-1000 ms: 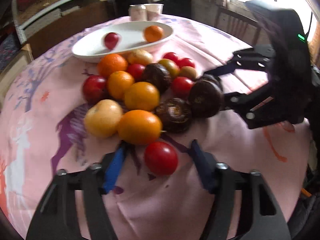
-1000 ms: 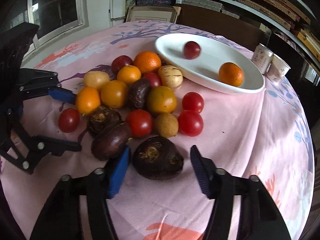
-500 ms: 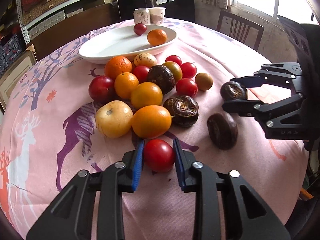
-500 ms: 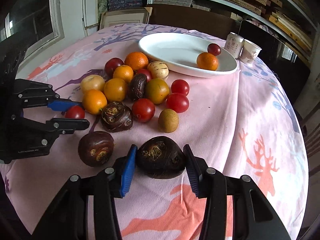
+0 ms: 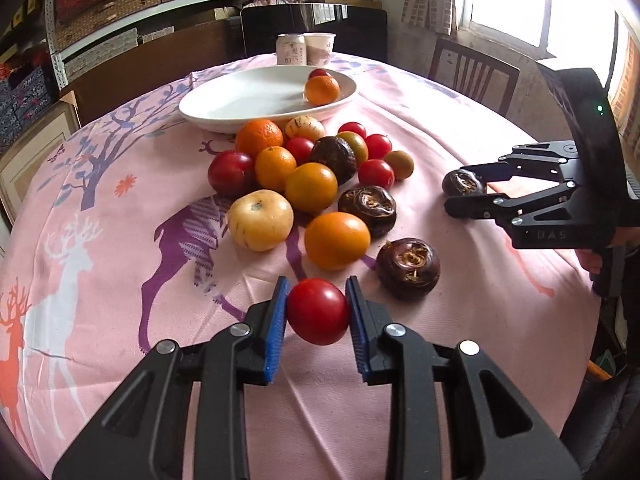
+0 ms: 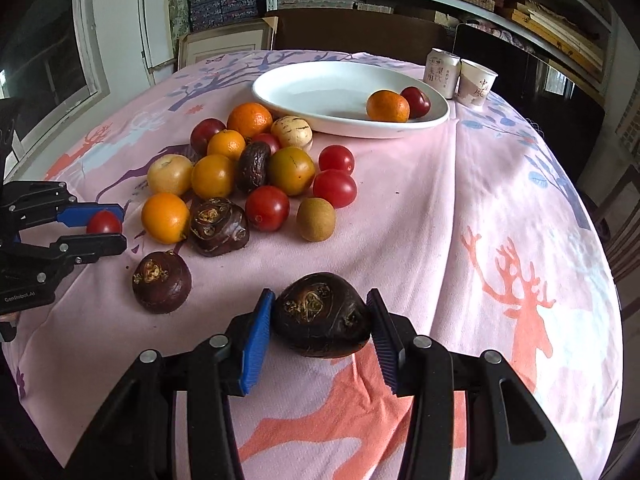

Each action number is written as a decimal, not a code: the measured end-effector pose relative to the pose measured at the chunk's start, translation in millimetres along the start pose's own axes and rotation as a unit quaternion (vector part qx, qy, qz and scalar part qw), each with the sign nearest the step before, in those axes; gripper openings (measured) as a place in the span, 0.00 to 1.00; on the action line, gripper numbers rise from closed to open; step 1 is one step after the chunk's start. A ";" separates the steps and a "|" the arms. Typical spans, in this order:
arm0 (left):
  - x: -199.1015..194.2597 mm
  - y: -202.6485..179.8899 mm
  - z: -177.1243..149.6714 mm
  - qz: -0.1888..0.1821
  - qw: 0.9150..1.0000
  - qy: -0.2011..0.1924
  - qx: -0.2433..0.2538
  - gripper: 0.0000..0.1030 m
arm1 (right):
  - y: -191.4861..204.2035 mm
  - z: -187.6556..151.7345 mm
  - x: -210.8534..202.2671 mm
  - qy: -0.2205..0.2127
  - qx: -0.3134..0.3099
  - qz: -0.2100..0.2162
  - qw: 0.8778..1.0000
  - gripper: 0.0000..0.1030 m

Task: Organize fruits
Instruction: 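Carry the red tomato and dark brown fruit over the white plate with both grippers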

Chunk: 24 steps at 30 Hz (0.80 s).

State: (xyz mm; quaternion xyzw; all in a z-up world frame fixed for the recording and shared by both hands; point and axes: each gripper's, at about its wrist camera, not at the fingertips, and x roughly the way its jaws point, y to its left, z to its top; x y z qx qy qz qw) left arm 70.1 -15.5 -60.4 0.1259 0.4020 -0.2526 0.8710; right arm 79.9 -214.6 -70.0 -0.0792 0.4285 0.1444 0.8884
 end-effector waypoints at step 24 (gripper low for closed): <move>0.2 4.9 1.4 0.002 1.000 -0.001 -0.013 0.27 | 9.7 1.1 3.2 0.014 -0.002 -0.027 1.000 0.46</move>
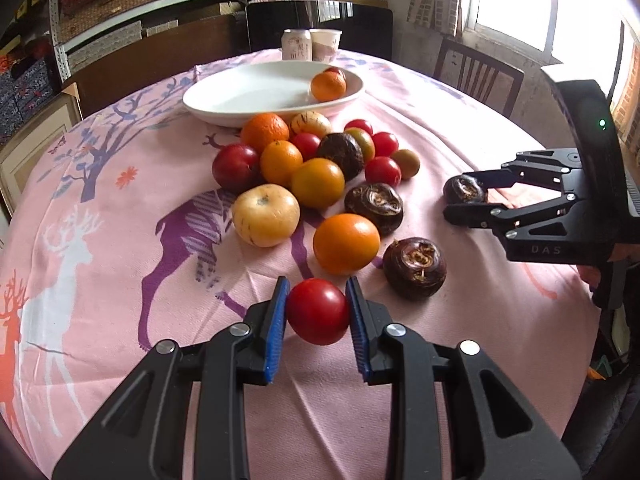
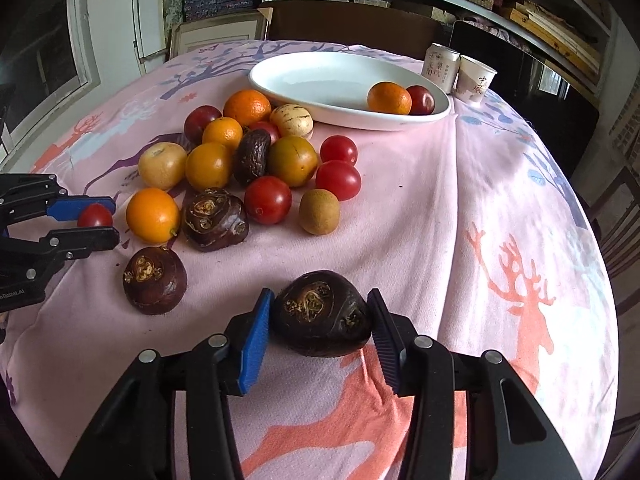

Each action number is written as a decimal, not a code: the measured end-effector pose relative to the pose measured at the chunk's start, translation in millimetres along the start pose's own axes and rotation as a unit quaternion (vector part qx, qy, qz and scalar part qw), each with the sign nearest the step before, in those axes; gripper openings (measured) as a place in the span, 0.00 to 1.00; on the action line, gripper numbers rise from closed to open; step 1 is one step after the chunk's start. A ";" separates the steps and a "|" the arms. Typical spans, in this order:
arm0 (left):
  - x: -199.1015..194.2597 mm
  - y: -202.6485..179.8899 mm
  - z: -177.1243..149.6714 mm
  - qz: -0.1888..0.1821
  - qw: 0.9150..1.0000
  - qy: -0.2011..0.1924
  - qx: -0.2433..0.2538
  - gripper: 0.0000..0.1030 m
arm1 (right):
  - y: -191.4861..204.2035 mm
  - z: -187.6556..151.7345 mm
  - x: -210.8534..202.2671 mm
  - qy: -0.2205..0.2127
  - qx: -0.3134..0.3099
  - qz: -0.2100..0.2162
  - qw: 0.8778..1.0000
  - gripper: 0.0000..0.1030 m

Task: Organize fruits
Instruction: 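Carry the red tomato and dark brown fruit over the white plate with both grippers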

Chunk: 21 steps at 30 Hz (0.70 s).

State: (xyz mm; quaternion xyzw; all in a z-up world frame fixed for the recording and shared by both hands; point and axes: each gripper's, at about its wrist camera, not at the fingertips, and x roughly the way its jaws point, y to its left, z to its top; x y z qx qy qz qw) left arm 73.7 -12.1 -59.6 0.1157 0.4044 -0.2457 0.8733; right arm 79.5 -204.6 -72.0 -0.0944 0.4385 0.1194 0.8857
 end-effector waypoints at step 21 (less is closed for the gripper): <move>-43.4 53.0 55.0 0.057 0.995 -0.070 -0.045 0.27 | -39.3 73.5 -61.3 -0.131 0.067 0.086 0.985 0.46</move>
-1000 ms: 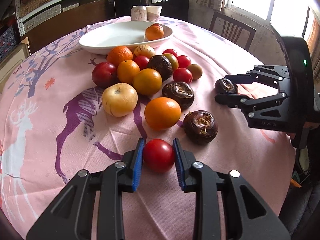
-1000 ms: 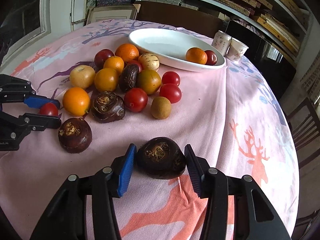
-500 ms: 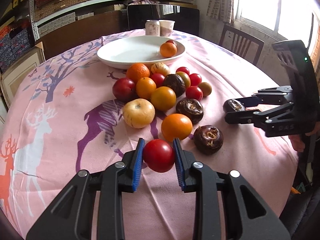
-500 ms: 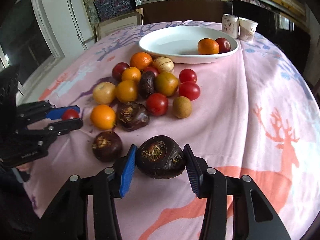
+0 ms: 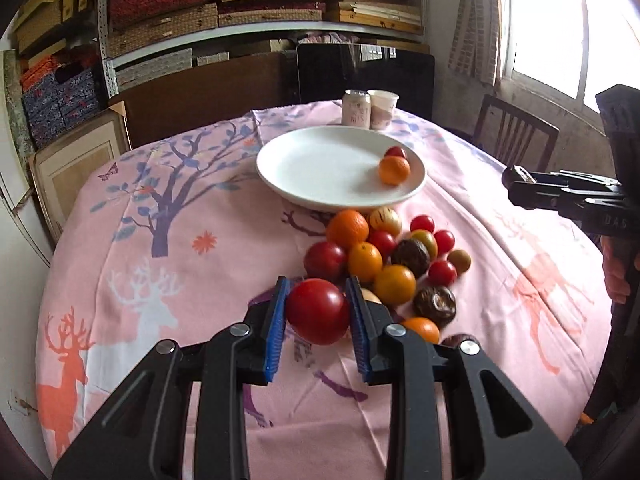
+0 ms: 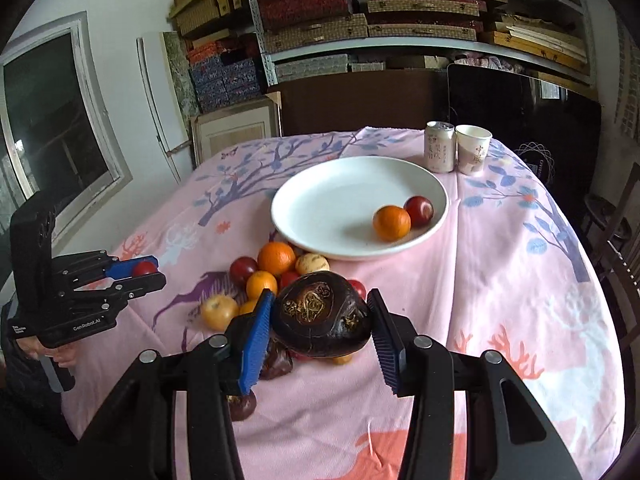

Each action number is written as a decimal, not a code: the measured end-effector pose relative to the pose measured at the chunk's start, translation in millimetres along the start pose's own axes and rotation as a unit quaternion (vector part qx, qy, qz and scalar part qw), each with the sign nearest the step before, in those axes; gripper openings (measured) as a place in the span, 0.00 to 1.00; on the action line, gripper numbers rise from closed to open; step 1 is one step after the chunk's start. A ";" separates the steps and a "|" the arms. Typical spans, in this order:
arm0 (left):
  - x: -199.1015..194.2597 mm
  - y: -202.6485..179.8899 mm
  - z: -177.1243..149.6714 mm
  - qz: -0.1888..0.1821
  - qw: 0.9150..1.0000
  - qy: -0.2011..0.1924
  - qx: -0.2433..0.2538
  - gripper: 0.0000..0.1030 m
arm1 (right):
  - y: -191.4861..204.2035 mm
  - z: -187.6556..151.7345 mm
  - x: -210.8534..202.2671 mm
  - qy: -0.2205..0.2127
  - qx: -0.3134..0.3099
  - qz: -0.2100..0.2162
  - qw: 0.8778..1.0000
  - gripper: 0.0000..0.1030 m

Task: Organize fruits
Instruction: 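Carry the red tomato and dark brown fruit over the white plate with both grippers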

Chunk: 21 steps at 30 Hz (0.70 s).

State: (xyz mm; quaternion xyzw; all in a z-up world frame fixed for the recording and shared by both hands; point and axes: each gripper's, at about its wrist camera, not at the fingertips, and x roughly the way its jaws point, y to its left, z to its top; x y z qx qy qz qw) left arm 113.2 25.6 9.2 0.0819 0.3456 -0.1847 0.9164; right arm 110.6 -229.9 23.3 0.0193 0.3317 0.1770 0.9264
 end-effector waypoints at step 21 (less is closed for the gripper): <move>67.9 6.3 131.7 0.067 0.993 -0.093 -0.035 0.27 | -11.4 108.7 82.8 -0.064 0.018 -0.100 0.993 0.46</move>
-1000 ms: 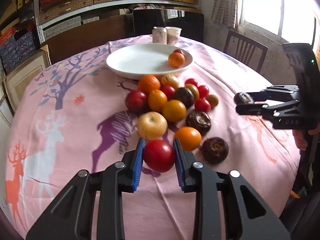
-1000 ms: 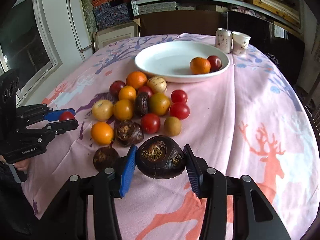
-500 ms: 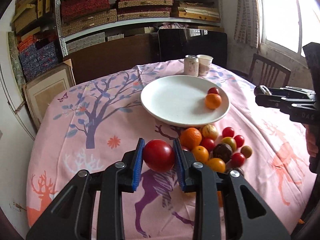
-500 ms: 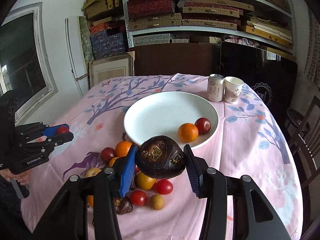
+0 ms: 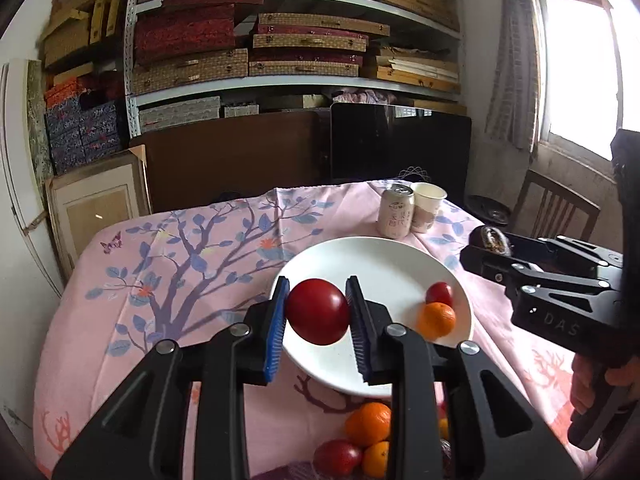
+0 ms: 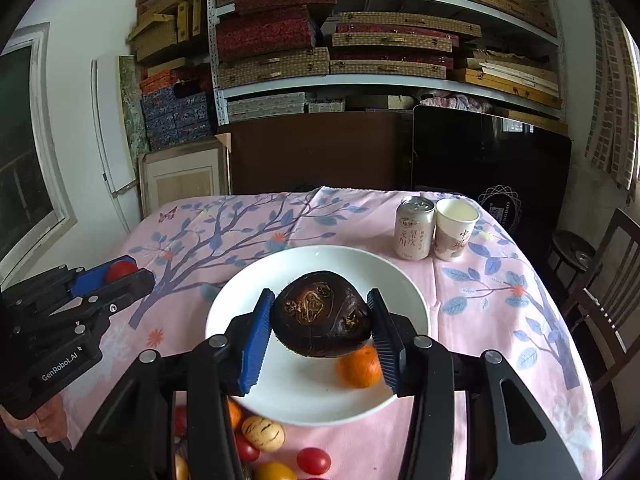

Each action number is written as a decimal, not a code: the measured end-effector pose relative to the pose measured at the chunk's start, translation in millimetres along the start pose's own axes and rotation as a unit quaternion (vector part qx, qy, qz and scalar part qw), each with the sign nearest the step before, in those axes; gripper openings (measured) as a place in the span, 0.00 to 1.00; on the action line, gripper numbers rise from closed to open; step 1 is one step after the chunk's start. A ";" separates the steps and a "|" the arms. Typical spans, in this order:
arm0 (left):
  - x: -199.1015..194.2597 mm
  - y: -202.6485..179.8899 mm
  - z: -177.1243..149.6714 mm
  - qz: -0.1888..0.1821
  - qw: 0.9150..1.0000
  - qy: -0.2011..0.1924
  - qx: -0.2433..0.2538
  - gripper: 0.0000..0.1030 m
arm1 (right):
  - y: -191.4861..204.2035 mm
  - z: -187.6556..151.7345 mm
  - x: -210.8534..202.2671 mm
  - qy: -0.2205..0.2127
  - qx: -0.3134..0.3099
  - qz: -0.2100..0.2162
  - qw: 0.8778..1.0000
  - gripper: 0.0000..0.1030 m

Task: Organize fruits
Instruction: 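Carry the red tomato and dark brown fruit over the white plate with both grippers, then lower both fruits onto the white plate and open both grippers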

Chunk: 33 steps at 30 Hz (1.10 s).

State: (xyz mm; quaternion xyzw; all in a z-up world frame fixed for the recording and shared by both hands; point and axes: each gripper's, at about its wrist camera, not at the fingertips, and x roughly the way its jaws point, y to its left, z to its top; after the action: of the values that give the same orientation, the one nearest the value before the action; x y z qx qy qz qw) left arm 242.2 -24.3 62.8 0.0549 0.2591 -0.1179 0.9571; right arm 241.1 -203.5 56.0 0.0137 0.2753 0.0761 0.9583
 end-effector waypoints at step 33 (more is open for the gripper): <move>101.6 -9.3 -5.4 0.037 0.997 0.065 0.004 0.27 | -14.9 -6.5 89.0 0.042 0.029 0.024 0.998 0.46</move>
State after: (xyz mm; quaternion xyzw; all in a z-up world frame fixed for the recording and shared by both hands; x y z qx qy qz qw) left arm 322.4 -52.4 6.0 0.0755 0.3179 -0.0800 0.9417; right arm 314.2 -204.7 2.7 0.0446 0.3166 0.0915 0.9431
